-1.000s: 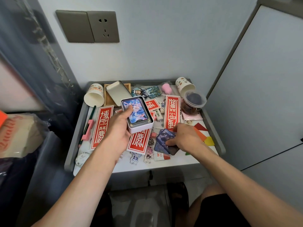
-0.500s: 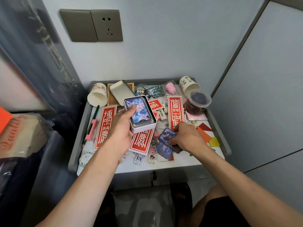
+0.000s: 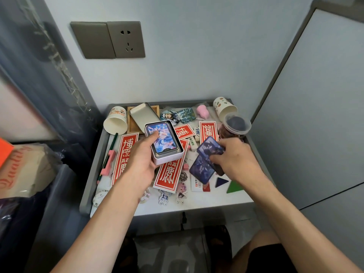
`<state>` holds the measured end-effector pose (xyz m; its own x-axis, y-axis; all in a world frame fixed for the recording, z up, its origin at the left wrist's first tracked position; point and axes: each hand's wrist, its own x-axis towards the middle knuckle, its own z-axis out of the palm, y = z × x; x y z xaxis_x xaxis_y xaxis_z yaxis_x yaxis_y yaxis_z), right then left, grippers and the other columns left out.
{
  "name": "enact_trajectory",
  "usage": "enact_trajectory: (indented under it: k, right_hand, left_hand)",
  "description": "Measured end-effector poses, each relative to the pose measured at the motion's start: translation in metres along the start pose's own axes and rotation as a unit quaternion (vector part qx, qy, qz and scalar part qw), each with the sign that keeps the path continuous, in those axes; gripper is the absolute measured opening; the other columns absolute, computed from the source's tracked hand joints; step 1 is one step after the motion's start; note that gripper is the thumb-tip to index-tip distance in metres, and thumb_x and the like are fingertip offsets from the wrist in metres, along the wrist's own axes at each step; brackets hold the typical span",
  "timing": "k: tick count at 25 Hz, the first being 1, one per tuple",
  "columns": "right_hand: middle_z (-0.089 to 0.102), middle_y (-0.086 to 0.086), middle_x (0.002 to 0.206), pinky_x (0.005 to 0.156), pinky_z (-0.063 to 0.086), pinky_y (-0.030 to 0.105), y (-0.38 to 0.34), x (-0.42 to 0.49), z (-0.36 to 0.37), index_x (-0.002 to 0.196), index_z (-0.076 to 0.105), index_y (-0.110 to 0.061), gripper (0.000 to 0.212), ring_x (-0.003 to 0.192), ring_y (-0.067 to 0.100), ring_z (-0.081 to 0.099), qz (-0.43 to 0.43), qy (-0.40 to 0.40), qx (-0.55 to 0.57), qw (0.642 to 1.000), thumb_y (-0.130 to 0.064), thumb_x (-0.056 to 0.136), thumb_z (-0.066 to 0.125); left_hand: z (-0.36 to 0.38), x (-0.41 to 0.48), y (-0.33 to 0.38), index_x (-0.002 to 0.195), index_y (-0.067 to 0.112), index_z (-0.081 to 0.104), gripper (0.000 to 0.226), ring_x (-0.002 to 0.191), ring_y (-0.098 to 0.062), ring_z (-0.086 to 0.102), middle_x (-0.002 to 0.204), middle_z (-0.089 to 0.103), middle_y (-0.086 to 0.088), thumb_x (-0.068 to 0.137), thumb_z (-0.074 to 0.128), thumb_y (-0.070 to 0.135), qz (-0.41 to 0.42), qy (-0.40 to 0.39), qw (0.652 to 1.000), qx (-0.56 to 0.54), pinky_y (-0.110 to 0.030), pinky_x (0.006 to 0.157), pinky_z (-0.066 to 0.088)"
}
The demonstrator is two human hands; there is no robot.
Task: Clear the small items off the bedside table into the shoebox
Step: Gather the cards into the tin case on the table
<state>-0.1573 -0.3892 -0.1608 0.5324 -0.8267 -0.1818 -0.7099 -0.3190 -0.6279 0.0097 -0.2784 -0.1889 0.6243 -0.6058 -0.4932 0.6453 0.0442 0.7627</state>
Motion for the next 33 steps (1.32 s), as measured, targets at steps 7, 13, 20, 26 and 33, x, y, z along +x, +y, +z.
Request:
enact_trajectory:
  k: [7,13,20,26,33]
  right_hand:
    - [0.074,0.005,0.09,0.067,0.058,0.028,-0.059,0.028,-0.003,0.101,0.07,-0.011,0.016,0.08,0.015,0.071,-0.126,-0.03,0.243,0.961,-0.006,0.086,0.07]
    - [0.074,-0.001,0.089,0.068,0.058,0.027,-0.064,0.055,0.036,0.1,0.072,-0.016,0.017,0.079,0.01,0.071,-0.109,-0.072,0.213,0.968,-0.011,0.084,0.073]
    - [0.071,-0.005,0.097,0.081,0.057,0.036,-0.078,0.041,0.067,0.111,0.066,-0.018,0.027,0.088,0.012,0.067,-0.107,0.055,0.235,0.965,-0.013,0.085,0.072]
    - [0.062,-0.005,0.117,0.092,0.052,0.028,-0.088,0.028,0.083,0.129,0.053,-0.018,0.041,0.103,0.007,0.061,-0.091,0.086,0.297,0.947,-0.004,0.092,0.061]
    - [0.043,-0.002,0.132,0.093,0.015,-0.003,-0.09,0.01,0.1,0.142,0.046,-0.014,0.046,0.117,0.002,0.031,-0.219,0.113,0.103,0.964,-0.01,0.096,0.053]
  left_hand:
    - [-0.009,-0.011,0.006,0.122,0.006,0.062,0.032,0.091,-0.027,0.074,0.106,0.075,-0.014,0.094,0.061,0.021,-0.002,-0.049,0.998,0.037,-0.038,0.069,0.06]
    - [-0.025,-0.013,0.012,0.122,0.01,0.061,0.034,0.097,-0.023,0.073,0.109,0.075,-0.01,0.09,0.064,0.021,-0.003,-0.084,0.993,0.077,-0.032,0.066,0.059]
    - [-0.022,-0.01,0.014,0.119,0.009,0.063,0.03,0.092,-0.027,0.074,0.106,0.075,-0.012,0.09,0.065,0.019,0.001,-0.057,0.998,0.012,-0.038,0.07,0.062]
    - [-0.017,-0.013,0.01,0.121,0.007,0.063,0.027,0.078,-0.022,0.075,0.099,0.077,-0.012,0.097,0.059,0.016,0.027,-0.042,0.998,-0.028,-0.036,0.068,0.062]
    - [-0.015,-0.011,0.011,0.123,0.013,0.064,0.028,0.079,-0.02,0.075,0.1,0.076,-0.008,0.098,0.058,0.023,0.054,-0.005,0.996,-0.066,-0.028,0.056,0.056]
